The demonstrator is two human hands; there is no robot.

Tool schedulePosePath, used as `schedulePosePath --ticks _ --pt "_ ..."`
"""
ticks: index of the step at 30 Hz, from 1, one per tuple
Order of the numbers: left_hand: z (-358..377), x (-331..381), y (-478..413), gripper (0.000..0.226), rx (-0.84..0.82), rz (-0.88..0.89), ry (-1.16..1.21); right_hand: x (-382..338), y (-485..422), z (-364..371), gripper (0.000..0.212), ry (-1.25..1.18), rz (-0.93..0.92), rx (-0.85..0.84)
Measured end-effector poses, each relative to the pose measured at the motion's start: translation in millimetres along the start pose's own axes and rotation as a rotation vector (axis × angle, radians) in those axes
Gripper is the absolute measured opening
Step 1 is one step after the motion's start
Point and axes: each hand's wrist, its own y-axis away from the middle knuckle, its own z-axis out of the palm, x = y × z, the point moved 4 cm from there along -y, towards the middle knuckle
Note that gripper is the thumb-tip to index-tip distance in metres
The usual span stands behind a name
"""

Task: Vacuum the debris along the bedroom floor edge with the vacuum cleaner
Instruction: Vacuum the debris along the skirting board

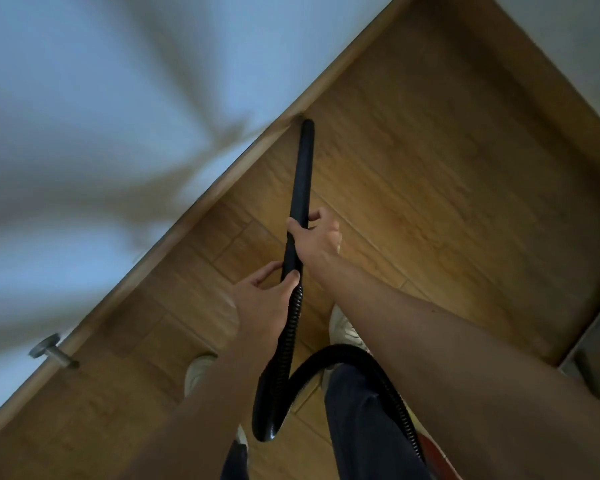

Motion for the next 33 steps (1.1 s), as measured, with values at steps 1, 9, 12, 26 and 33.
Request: schedulePosePath --ticks 1,9,12,26,33 --pt "9 2 -1 0.02 -0.008 0.01 -0.004 1 -8 -8 0.031 -0.018 0.008 0.001" --pt "78 5 -6 0.017 -0.003 0.067 -0.067 12 -50 -60 0.027 -0.144 0.101 0.073" --pt "93 8 -6 0.019 -0.012 0.095 -0.107 16 -60 -73 0.026 -0.15 0.121 0.106" --pt "102 33 -48 0.02 0.006 0.099 -0.054 -25 -96 -56 0.024 -0.125 0.034 0.05" --pt "132 42 -55 0.018 -0.031 0.096 -0.053 -33 -119 -75 0.024 -0.138 0.008 0.068"
